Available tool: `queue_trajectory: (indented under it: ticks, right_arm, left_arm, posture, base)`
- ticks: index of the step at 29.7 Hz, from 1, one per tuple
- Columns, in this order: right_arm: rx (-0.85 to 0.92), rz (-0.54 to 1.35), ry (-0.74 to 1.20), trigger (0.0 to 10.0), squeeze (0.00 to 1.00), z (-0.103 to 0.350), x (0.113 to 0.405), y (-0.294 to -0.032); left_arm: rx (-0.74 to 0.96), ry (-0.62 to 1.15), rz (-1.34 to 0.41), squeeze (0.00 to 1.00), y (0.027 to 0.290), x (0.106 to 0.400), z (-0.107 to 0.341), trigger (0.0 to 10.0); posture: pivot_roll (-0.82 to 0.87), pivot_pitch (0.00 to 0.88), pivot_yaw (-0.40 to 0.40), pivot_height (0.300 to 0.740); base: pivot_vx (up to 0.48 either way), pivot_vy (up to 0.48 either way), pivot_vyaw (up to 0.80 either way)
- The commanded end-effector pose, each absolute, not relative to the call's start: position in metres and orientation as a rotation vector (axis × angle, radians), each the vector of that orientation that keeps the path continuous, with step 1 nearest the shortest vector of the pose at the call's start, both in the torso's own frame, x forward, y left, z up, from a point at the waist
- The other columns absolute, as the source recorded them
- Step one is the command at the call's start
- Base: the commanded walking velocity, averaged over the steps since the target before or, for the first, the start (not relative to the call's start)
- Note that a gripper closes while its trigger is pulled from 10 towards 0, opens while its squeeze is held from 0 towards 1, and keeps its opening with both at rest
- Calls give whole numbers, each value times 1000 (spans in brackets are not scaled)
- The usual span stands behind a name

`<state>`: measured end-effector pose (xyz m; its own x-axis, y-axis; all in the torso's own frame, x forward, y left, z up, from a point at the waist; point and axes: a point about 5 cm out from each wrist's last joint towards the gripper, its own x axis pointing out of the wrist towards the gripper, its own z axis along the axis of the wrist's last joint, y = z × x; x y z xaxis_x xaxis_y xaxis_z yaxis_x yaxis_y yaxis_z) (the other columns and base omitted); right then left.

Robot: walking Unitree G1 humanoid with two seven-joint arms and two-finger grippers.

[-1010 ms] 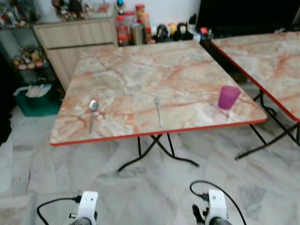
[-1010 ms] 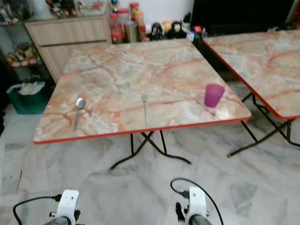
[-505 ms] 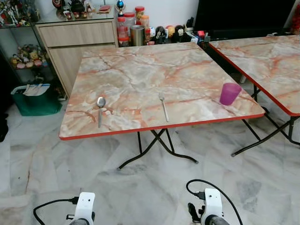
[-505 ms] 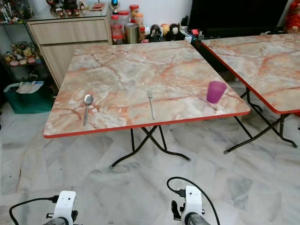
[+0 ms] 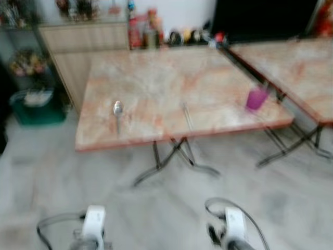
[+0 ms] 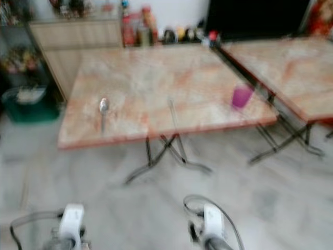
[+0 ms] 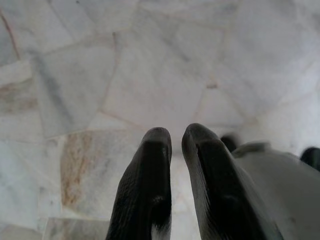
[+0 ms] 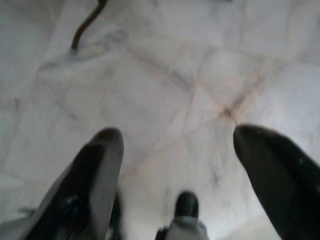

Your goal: Setting the table

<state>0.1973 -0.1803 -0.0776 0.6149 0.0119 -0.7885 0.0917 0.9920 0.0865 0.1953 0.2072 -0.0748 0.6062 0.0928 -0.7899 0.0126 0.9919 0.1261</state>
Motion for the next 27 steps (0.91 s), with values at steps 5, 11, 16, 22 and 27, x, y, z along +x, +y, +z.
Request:
queue_trajectory:
  ticks: [5, 11, 16, 22, 27]
  right_arm:
    - [142, -35, 908, 10000, 0, -78, 198, -172]
    - [138, -32, 908, 10000, 0, -78, 198, -171]
    - [97, -17, 905, 10000, 0, -77, 199, -172]
    - [143, -33, 905, 10000, 0, -78, 199, -170]
    - [142, -34, 905, 10000, 0, -78, 199, -170]
  left_arm:
    - [147, 903, 55, 0, 215, 201, -70, 10000]
    - [136, 899, 55, 0, 214, 201, -70, 10000]
    - [140, 897, 59, 0, 214, 201, -70, 10000]
    - [144, 897, 52, 0, 213, 201, -70, 10000]
    - [144, 900, 49, 0, 213, 201, -70, 10000]
  posture:
    - [-18, 0, 36, 740]
    - [-17, 0, 37, 740]
    - [-14, 0, 34, 740]
    - [-15, 0, 35, 740]
    - [-15, 0, 35, 740]
  base:
    - [0, 0, 0]
    - [0, 0, 0]
    - [0, 0, 480]
    - [0, 0, 267]
    - [0, 0, 0]
